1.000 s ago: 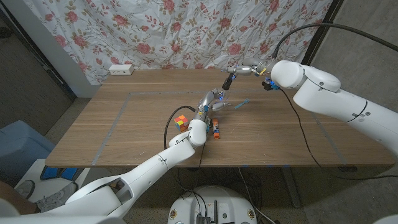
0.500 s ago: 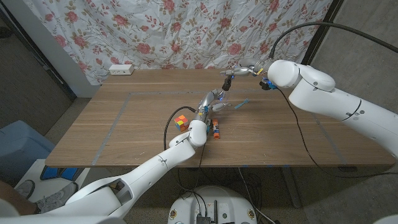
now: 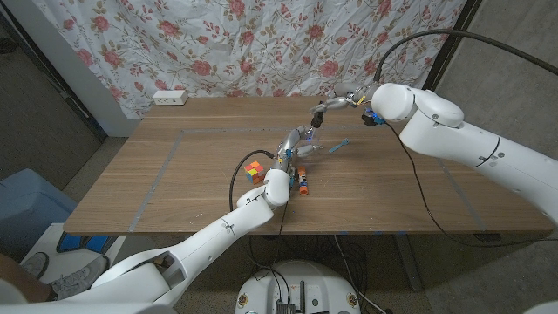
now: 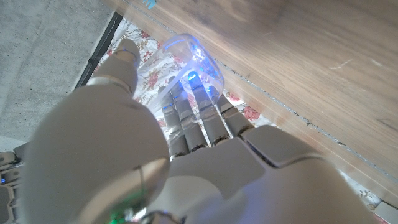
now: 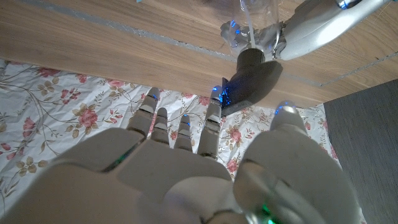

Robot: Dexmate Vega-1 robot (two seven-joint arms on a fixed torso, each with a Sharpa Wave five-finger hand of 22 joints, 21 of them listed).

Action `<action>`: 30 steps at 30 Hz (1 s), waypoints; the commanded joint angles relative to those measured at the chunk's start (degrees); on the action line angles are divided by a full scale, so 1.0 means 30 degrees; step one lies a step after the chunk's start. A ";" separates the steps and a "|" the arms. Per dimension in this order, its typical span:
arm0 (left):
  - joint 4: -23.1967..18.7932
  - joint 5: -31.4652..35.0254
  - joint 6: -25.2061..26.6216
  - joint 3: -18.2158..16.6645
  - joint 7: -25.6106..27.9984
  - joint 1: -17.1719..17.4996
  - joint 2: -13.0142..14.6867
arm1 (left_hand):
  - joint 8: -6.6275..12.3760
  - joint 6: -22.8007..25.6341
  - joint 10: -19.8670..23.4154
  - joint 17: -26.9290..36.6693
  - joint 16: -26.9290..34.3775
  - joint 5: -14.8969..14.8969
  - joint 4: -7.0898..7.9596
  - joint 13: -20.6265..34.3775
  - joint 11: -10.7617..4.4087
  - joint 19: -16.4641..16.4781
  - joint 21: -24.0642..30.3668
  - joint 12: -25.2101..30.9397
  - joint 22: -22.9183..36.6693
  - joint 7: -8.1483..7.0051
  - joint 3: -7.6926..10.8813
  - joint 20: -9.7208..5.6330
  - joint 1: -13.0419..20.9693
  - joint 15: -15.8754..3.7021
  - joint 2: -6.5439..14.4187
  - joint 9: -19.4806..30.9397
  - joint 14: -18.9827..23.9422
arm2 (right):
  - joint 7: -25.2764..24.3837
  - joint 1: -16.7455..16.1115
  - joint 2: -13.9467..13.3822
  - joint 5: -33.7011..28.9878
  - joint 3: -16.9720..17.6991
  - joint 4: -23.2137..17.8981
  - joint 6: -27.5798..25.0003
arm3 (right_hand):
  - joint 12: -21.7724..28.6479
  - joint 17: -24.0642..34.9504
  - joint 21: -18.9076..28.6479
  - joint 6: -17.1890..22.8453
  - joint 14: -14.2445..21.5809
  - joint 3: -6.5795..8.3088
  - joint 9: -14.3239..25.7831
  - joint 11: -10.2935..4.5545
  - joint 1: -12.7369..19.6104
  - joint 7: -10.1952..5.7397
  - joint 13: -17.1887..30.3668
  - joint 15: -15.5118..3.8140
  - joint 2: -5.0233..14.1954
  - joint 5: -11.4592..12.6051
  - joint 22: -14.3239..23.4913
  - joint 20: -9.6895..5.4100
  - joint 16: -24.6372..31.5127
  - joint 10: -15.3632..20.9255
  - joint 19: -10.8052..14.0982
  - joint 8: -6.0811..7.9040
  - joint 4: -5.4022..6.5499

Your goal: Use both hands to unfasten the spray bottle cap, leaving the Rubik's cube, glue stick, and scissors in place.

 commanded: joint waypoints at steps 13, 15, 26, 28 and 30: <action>0.0019 -0.0069 -0.0423 -0.0035 -0.0064 0.0088 0.0064 | 0.0101 0.0438 0.0570 0.0054 0.0034 -0.0104 0.0484 0.0080 -0.0289 0.0087 -0.0019 -0.0054 0.0042 0.0113 0.0512 -0.0774 -0.1634 -0.2004 0.1903 0.0018 0.0145 | 0.0460 0.0409 0.0123 -0.0631 -0.0592 -0.0042 -0.0486 | 0.0097 -0.0044 0.0140 -0.0005 0.0313 0.1025 0.0113 -0.0107 0.2568 -0.0315 0.0063 -0.0031 0.0188 0.0277 0.0046 -0.0044 0.0012 0.0149 0.0567 0.0295 -0.1349; 0.0026 -0.0079 -0.0435 -0.0035 -0.0087 0.0086 0.0055 | 0.0104 0.0450 0.0559 0.0027 0.0009 -0.0101 0.0494 0.0085 -0.0278 0.0093 -0.0017 -0.0064 0.0042 0.0109 0.0534 -0.0778 -0.1660 -0.1980 0.1918 0.0018 0.0153 | 0.0500 0.0426 0.0094 -0.0639 -0.0573 -0.0050 -0.0402 | 0.0102 -0.0050 0.0141 -0.0004 0.0345 0.1132 0.0116 -0.0120 0.2838 -0.0357 0.0063 -0.0092 0.0210 0.0292 0.0044 -0.0043 0.0016 0.0172 0.0613 0.0303 -0.1436; 0.0046 -0.0063 -0.0457 -0.0028 -0.0093 0.0108 0.0020 | 0.0088 0.0429 0.0605 0.0034 0.0002 -0.0112 0.0500 0.0105 -0.0300 0.0108 -0.0012 -0.0078 0.0042 0.0121 0.0540 -0.0789 -0.1742 -0.1938 0.1958 0.0018 0.0161 | 0.0551 0.0295 -0.0132 -0.0519 -0.0127 -0.0001 0.0181 | 0.0121 -0.0080 0.0128 0.0192 0.0425 0.1752 0.0141 -0.0496 0.4333 -0.0742 0.0060 -0.0406 0.0446 0.0304 0.0031 -0.0060 0.0004 0.0316 0.0811 0.0403 -0.1661; 0.0031 -0.0067 -0.0451 -0.0032 -0.0099 0.0120 0.0024 | 0.0089 0.0434 0.0599 0.0029 -0.0007 -0.0112 0.0507 0.0108 -0.0285 0.0109 -0.0011 -0.0084 0.0042 0.0126 0.0544 -0.0772 -0.1760 -0.1937 0.1966 0.0018 0.0157 | 0.0477 0.0172 -0.0116 -0.0382 0.0056 0.0025 0.0256 | 0.0131 -0.0093 0.0125 0.0365 0.0475 0.1922 0.0151 -0.0592 0.4804 -0.0963 0.0057 -0.0530 0.0462 0.0288 0.0027 -0.0071 0.0008 0.0389 0.0871 0.0478 -0.1690; 0.0012 -0.0080 -0.0444 -0.0031 -0.0134 0.0130 0.0036 | 0.0092 0.0447 0.0584 0.0026 -0.0007 -0.0114 0.0503 0.0112 -0.0275 0.0107 -0.0012 -0.0094 0.0042 0.0120 0.0548 -0.0773 -0.1770 -0.1931 0.1969 0.0018 0.0168 | 0.0452 0.0106 -0.0131 -0.0297 0.0152 0.0077 0.0417 | 0.0148 -0.0097 0.0132 0.0404 0.0541 0.2056 0.0159 -0.0683 0.5136 -0.1081 0.0056 -0.0672 0.0520 0.0261 0.0025 -0.0085 0.0028 0.0476 0.0939 0.0493 -0.1682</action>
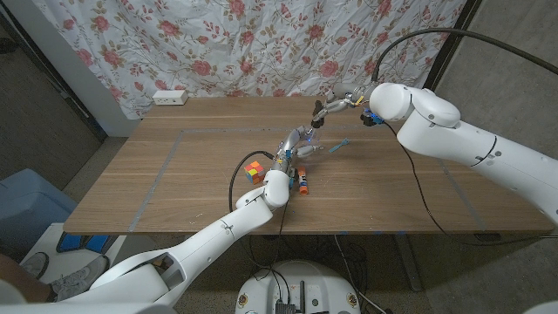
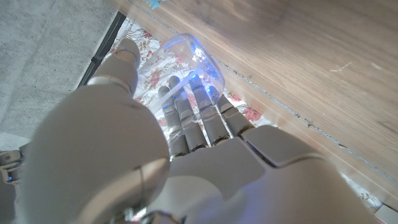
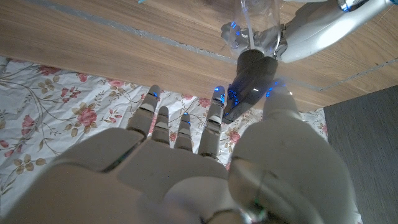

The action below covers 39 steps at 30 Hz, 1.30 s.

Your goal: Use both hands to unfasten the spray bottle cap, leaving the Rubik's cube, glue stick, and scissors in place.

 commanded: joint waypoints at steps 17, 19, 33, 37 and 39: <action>-0.0197 -0.0133 0.0124 -0.0038 -0.0083 0.0242 -0.0006 | 0.0059 0.0346 0.0552 0.0011 -0.0034 -0.0122 0.0487 0.0131 -0.0276 0.0098 -0.0016 -0.0118 0.0043 0.0072 0.0600 -0.0757 -0.1849 -0.1929 0.2049 0.0018 0.0174 | -0.0955 -0.1109 -0.0029 0.1948 0.1725 0.0581 0.1328 | 0.0109 0.0054 -0.0006 0.1258 0.0158 0.1712 0.0208 -0.1144 0.3984 -0.1719 0.0044 -0.1171 0.0899 -0.0775 -0.0008 -0.0451 0.0074 0.0378 0.0491 0.0579 0.0016; -0.0192 -0.0138 0.0105 -0.0038 -0.0084 0.0244 -0.0006 | 0.0063 0.0364 0.0551 0.0013 -0.0039 -0.0120 0.0476 0.0135 -0.0267 0.0095 -0.0018 -0.0124 0.0043 0.0082 0.0615 -0.0767 -0.1841 -0.1946 0.2067 0.0017 0.0163 | -0.1114 -0.1270 -0.0022 0.2274 0.1943 0.0666 0.1518 | 0.0130 0.0075 -0.0004 0.1660 0.0218 0.1865 0.0254 -0.1297 0.4335 -0.1964 0.0042 -0.1325 0.1039 -0.0835 -0.0009 -0.0590 0.0113 0.0484 0.0518 0.0751 0.0012; -0.0162 -0.0187 0.0114 -0.0019 -0.0150 0.0232 -0.0040 | 0.0048 0.0374 0.0569 0.0035 -0.0030 -0.0131 0.0443 0.0151 -0.0273 0.0086 -0.0021 -0.0162 0.0043 0.0089 0.0633 -0.0741 -0.1872 -0.1996 0.2089 0.0013 0.0179 | -0.2038 -0.1663 -0.0078 0.2815 0.2242 0.0791 0.1913 | 0.0189 0.0229 0.0010 0.5386 0.0472 0.2381 0.0512 -0.2380 0.6350 -0.2780 0.0020 -0.2117 0.1223 -0.0932 -0.0010 -0.1201 0.0343 0.1267 0.0730 0.2386 0.0080; -0.0199 -0.0209 0.0145 -0.0024 -0.0185 0.0244 -0.0021 | 0.0033 0.0349 0.0553 0.0030 -0.0041 -0.0131 0.0446 0.0157 -0.0282 0.0087 -0.0020 -0.0180 0.0043 0.0106 0.0647 -0.0740 -0.1893 -0.1905 0.2104 0.0012 0.0174 | -0.2351 -0.1777 -0.0044 0.2887 0.2325 0.0828 0.2000 | 0.0191 0.0248 -0.0007 0.5628 0.0519 0.2459 0.0508 -0.2475 0.6589 -0.2814 0.0019 -0.2267 0.1275 -0.0894 -0.0010 -0.1292 0.0378 0.1339 0.0699 0.2484 0.0042; -0.0210 -0.0213 0.0162 -0.0027 -0.0183 0.0249 -0.0021 | 0.0026 0.0338 0.0559 0.0013 -0.0053 -0.0131 0.0434 0.0161 -0.0265 0.0095 -0.0017 -0.0184 0.0043 0.0095 0.0658 -0.0747 -0.1897 -0.1911 0.2091 0.0011 0.0186 | -0.2508 -0.1838 -0.0037 0.2931 0.2379 0.0859 0.2103 | 0.0160 0.0285 -0.0021 0.5059 0.0501 0.2569 0.0440 -0.2494 0.6979 -0.2798 0.0019 -0.2280 0.1277 -0.0825 -0.0008 -0.1318 0.0400 0.1359 0.0668 0.2211 -0.0025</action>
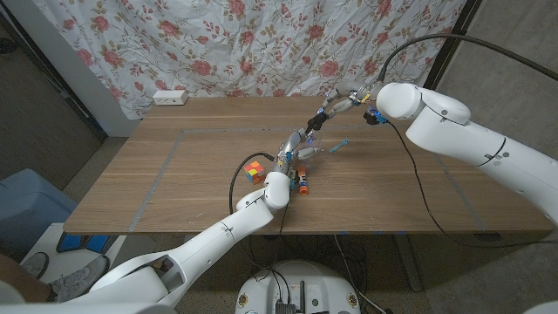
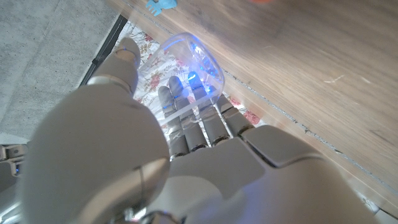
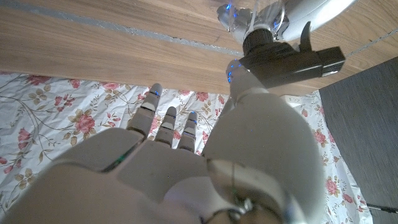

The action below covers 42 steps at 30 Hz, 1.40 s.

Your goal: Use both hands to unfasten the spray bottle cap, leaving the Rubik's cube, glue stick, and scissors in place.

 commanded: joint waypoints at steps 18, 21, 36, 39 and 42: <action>0.0283 -0.0158 -0.0212 0.0033 -0.0216 -0.0160 -0.0093 | 0.0030 0.0373 0.0523 0.0026 0.0015 0.0022 0.0433 0.0125 -0.0341 0.0114 -0.0009 -0.0074 0.0044 0.0082 0.0662 -0.0722 -0.1921 -0.1905 0.2106 0.0004 0.0189 | -0.1463 -0.0487 -0.0028 0.0897 0.0732 0.0400 0.0582 | -0.0162 0.0301 -0.0038 -0.3582 -0.0344 0.0104 -0.0414 -0.0134 0.1009 -0.0013 0.0032 -0.0155 -0.0065 0.0119 -0.0001 -0.0083 0.0119 -0.0598 -0.0216 -0.1878 0.0259; 0.0369 -0.0192 -0.0279 0.0037 -0.0258 -0.0206 -0.0113 | 0.0018 0.0351 0.0515 0.0054 0.0035 0.0019 0.0422 0.0131 -0.0297 0.0117 -0.0008 -0.0084 0.0044 0.0085 0.0656 -0.0713 -0.1905 -0.1911 0.2115 0.0003 0.0185 | -0.1484 -0.0425 -0.0076 0.0857 0.0711 0.0423 0.0476 | -0.0158 0.0309 -0.0034 -0.3809 -0.0350 0.0047 -0.0434 -0.0142 0.0933 -0.0020 0.0033 -0.0151 -0.0084 0.0108 -0.0001 -0.0065 0.0122 -0.0622 -0.0212 -0.2002 0.0308; 0.0574 -0.0283 -0.0333 -0.0001 -0.0306 -0.0313 -0.0136 | 0.0014 0.0390 0.0558 0.0065 0.0027 0.0012 0.0411 0.0150 -0.0356 0.0123 -0.0007 -0.0109 0.0044 0.0094 0.0671 -0.0715 -0.1923 -0.1915 0.2106 0.0004 0.0179 | -0.2267 -0.0793 -0.0502 0.1242 0.1458 0.0108 -0.0184 | -0.0073 0.0330 -0.0004 -0.4886 -0.0300 -0.0790 -0.0454 0.0255 -0.0982 0.0031 0.0062 0.0243 -0.0079 -0.0078 0.0000 0.0314 0.0127 -0.0610 -0.0096 -0.2614 0.1168; 0.0636 -0.0326 -0.0376 -0.0023 -0.0266 -0.0297 -0.0157 | 0.0008 0.0387 0.0530 0.0067 0.0022 0.0013 0.0413 0.0155 -0.0341 0.0129 -0.0005 -0.0128 0.0044 0.0076 0.0679 -0.0719 -0.1928 -0.1917 0.2113 0.0003 0.0172 | -0.2541 -0.1003 -0.0653 0.1494 0.1814 -0.0052 -0.0303 | -0.0039 0.0342 0.0007 -0.4927 -0.0275 -0.1300 -0.0405 0.0384 -0.2450 0.0068 0.0071 0.0370 0.0078 -0.0149 0.0004 0.0475 0.0121 -0.0555 -0.0025 -0.2657 0.1764; 0.0671 -0.0344 -0.0394 -0.0033 -0.0235 -0.0295 -0.0172 | 0.0011 0.0404 0.0556 0.0054 0.0007 0.0013 0.0415 0.0160 -0.0348 0.0124 -0.0008 -0.0125 0.0045 0.0046 0.0687 -0.0717 -0.1942 -0.1914 0.2106 0.0003 0.0174 | -0.2748 -0.1272 -0.0876 0.1890 0.2243 -0.0148 -0.0044 | -0.0030 0.0343 0.0008 -0.5194 -0.0258 -0.2037 -0.0368 0.0739 -0.4323 0.0197 0.0074 0.0725 -0.0061 -0.0276 0.0007 0.0849 0.0093 -0.0524 0.0066 -0.2753 0.2358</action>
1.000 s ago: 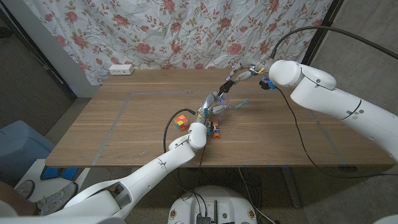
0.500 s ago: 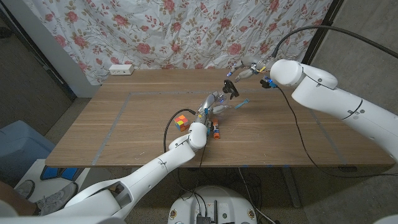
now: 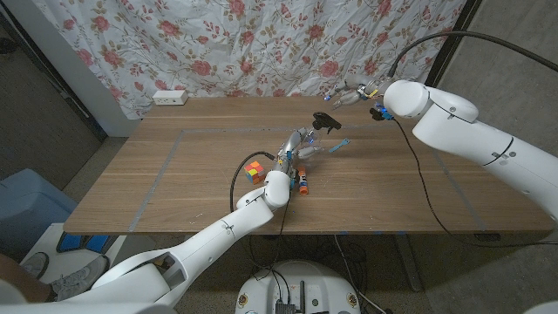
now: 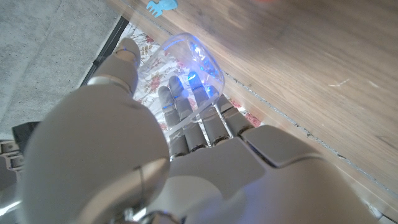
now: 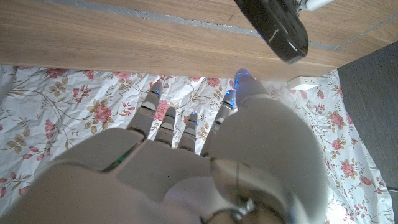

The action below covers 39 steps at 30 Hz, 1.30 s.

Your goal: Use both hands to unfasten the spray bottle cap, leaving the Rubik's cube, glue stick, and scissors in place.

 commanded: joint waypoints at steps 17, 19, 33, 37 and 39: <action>0.0315 -0.0194 -0.0050 -0.0116 0.0103 -0.0109 -0.0082 | 0.0041 0.0390 0.0555 0.0083 0.0031 0.0013 0.0478 0.0103 -0.0328 0.0112 -0.0013 -0.0046 0.0044 0.0086 0.0638 -0.0718 -0.1932 -0.1911 0.2123 0.0004 0.0222 | -0.2046 -0.2445 -0.1527 0.1573 0.2262 -0.1038 0.2020 | -0.0067 -0.0045 -0.0036 -0.1950 -0.0228 -0.1985 0.0081 0.1540 -0.4833 0.1332 0.0037 0.1459 -0.1112 -0.0349 0.0031 0.0824 -0.0153 -0.0711 0.0102 -0.0428 0.1147; 0.0345 -0.0201 -0.0056 -0.0117 0.0109 -0.0129 -0.0092 | 0.0049 0.0416 0.0559 0.0096 0.0040 0.0008 0.0481 0.0106 -0.0343 0.0115 -0.0012 -0.0049 0.0045 0.0121 0.0627 -0.0726 -0.1940 -0.1918 0.2119 0.0003 0.0220 | -0.2167 -0.2656 -0.1573 0.1596 0.2338 -0.1150 0.2121 | -0.0148 -0.0049 -0.0049 -0.2438 -0.0432 -0.2111 0.0083 0.1753 -0.5139 0.1532 0.0042 0.1638 -0.1237 -0.0331 0.0035 0.0842 -0.0249 -0.1078 0.0062 -0.0514 0.1155; 0.0603 -0.0279 -0.0142 -0.0115 -0.0026 -0.0400 -0.0143 | 0.0035 0.0426 0.0604 0.0097 0.0030 0.0003 0.0491 0.0124 -0.0344 0.0119 -0.0010 -0.0066 0.0045 0.0080 0.0637 -0.0719 -0.1974 -0.1940 0.2108 0.0004 0.0233 | -0.2712 -0.3530 -0.1593 0.1508 0.2335 -0.1527 0.2369 | -0.0226 -0.0142 -0.0200 -0.5093 -0.1396 -0.2354 0.0162 0.2696 -0.5950 0.1913 0.0058 0.2362 -0.1671 -0.0138 0.0038 0.0880 -0.0678 -0.2677 -0.0962 -0.0633 0.0759; 0.0652 -0.0324 -0.0096 -0.0124 -0.0106 -0.0479 -0.0142 | 0.0022 0.0410 0.0577 0.0092 0.0022 0.0007 0.0488 0.0128 -0.0308 0.0123 -0.0008 -0.0090 0.0045 0.0092 0.0657 -0.0715 -0.1971 -0.1920 0.2120 0.0004 0.0236 | -0.2309 -0.3262 -0.1664 0.1132 0.1955 -0.1563 0.2378 | -0.0276 -0.0155 -0.0206 -0.5991 -0.1887 -0.2467 0.0183 0.2850 -0.6236 0.2080 0.0062 0.2416 -0.1900 -0.0200 0.0043 0.0883 -0.0831 -0.3381 -0.1248 -0.0614 0.0634; 0.0696 -0.0343 -0.0092 -0.0131 -0.0116 -0.0521 -0.0156 | 0.0022 0.0418 0.0608 0.0084 0.0016 0.0005 0.0502 0.0132 -0.0304 0.0125 -0.0008 -0.0083 0.0045 0.0117 0.0655 -0.0715 -0.2000 -0.1920 0.2114 0.0004 0.0249 | -0.2031 -0.3074 -0.1682 0.0873 0.1705 -0.1595 0.2345 | -0.0230 -0.0157 -0.0208 -0.6512 -0.2099 -0.2492 0.0194 0.2880 -0.6340 0.2074 0.0066 0.2426 -0.1971 -0.0214 0.0045 0.0882 -0.0876 -0.3570 -0.1394 -0.0640 0.0567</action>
